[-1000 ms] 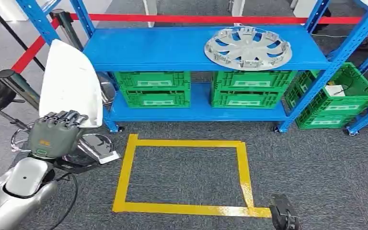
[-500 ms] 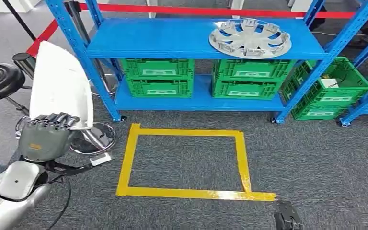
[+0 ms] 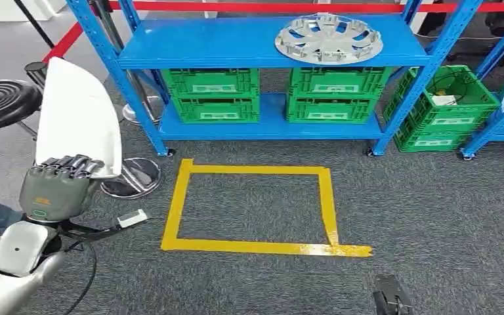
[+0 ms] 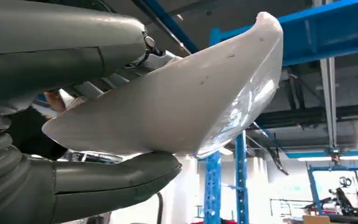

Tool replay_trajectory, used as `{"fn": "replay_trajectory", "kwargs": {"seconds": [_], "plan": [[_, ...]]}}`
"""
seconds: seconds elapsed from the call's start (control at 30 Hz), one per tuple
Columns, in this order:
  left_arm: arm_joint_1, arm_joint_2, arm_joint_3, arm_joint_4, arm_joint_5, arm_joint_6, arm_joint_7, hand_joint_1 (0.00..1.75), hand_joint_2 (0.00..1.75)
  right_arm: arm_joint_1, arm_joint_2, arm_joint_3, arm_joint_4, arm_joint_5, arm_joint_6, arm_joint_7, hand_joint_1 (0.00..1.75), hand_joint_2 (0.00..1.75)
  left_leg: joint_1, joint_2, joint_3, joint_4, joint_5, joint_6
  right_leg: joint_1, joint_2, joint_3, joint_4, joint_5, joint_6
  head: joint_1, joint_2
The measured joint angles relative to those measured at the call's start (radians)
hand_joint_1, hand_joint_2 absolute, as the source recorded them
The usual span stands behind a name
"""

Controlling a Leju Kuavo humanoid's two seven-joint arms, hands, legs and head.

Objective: Take the parts from the cabinet and place them on the table.

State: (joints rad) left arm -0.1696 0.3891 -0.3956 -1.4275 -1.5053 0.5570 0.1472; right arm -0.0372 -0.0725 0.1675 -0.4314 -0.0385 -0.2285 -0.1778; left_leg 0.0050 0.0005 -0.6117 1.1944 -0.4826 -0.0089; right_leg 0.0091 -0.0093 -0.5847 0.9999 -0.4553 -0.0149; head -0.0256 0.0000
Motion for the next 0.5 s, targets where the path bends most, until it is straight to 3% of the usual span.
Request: {"fn": "replay_trajectory", "kwargs": {"seconds": [0.03,0.07,0.1,0.17,0.2,0.23,0.27,0.33,0.37,0.4,0.43,0.5], "plan": [[-0.001,0.002,0.001,0.000,0.003,0.000,-0.001,1.75,1.75,0.000,0.006,-0.003,0.000,0.000,0.000,0.000,0.00,0.00,-0.007,-0.001,0.067,-0.093,0.000,0.015,0.001,0.000,-0.009,0.006,0.006,0.001,0.000,0.000],[-0.003,0.005,0.002,0.000,0.005,0.001,-0.002,1.75,1.75,0.000,0.013,-0.003,0.000,0.001,0.000,0.000,0.00,0.00,-0.012,0.002,0.115,-0.170,-0.033,0.030,0.006,0.001,-0.017,0.011,0.011,0.006,0.001,0.000],[-0.005,0.005,0.003,0.000,0.006,0.003,-0.002,1.75,1.75,0.000,0.013,-0.006,0.001,0.002,0.001,0.000,0.00,0.00,-0.013,0.002,0.128,-0.202,-0.038,0.026,0.002,0.000,-0.023,0.012,0.020,0.013,0.002,0.000],[-0.005,0.008,0.003,0.000,0.006,0.004,-0.002,1.75,1.75,0.000,0.013,-0.011,0.002,0.002,0.001,0.000,0.00,0.00,-0.021,0.001,0.115,-0.202,-0.025,0.032,-0.006,-0.002,-0.031,0.008,0.039,0.025,0.000,0.000],[-0.005,0.008,0.003,0.000,0.006,0.004,-0.003,1.75,1.75,0.002,0.013,-0.011,0.003,0.002,0.002,0.000,0.00,0.00,-0.018,0.002,0.108,-0.214,-0.010,0.037,-0.001,-0.001,-0.033,0.003,0.050,0.031,0.000,0.000],[-0.008,0.008,0.002,0.000,0.006,0.005,-0.003,1.75,1.75,0.001,0.013,-0.014,0.005,0.002,0.002,0.000,0.00,0.00,-0.009,0.010,0.104,-0.225,0.008,0.038,-0.002,0.004,-0.043,0.013,0.022,0.035,0.000,0.000],[-0.009,0.007,0.002,0.000,0.006,0.005,-0.004,1.75,1.75,0.001,0.016,-0.014,0.006,0.002,0.003,0.000,0.00,0.00,-0.006,0.009,0.090,-0.228,0.021,0.048,-0.002,0.007,-0.067,0.047,-0.030,0.040,0.006,0.000],[-0.008,0.006,0.002,0.000,0.006,0.005,-0.005,1.75,1.75,0.000,0.017,-0.017,0.007,0.002,0.003,0.000,0.00,0.00,-0.005,0.009,0.057,-0.227,0.044,0.049,-0.012,0.007,-0.106,0.191,-0.138,0.053,0.010,0.000],[-0.008,0.006,0.002,0.000,0.007,0.005,-0.005,1.75,1.75,0.000,0.017,-0.018,0.008,0.001,0.003,0.000,0.00,0.00,-0.005,0.009,0.042,-0.226,0.056,0.048,-0.015,0.007,-0.119,0.258,-0.167,0.058,0.010,0.000],[-0.007,0.006,0.002,0.000,0.008,0.005,-0.006,1.75,1.75,0.000,0.017,-0.019,0.008,0.002,0.003,0.000,0.00,0.00,-0.004,0.009,0.025,-0.224,0.068,0.045,-0.018,0.007,-0.120,0.302,-0.162,0.064,0.010,0.000],[-0.007,0.005,0.002,0.000,0.010,0.005,-0.011,1.75,1.75,0.000,0.017,-0.019,0.009,0.006,0.005,0.000,0.00,0.00,-0.002,0.009,0.008,-0.223,0.076,0.040,-0.021,0.007,-0.104,0.302,-0.129,0.069,0.010,0.000],[-0.007,0.006,0.000,0.000,0.022,0.006,-0.021,1.75,1.75,0.000,0.017,-0.020,0.010,0.016,0.008,-0.001,0.00,0.00,0.004,0.009,-0.023,-0.216,0.093,0.029,-0.028,0.007,-0.028,0.212,-0.034,0.076,0.010,0.000]]}}
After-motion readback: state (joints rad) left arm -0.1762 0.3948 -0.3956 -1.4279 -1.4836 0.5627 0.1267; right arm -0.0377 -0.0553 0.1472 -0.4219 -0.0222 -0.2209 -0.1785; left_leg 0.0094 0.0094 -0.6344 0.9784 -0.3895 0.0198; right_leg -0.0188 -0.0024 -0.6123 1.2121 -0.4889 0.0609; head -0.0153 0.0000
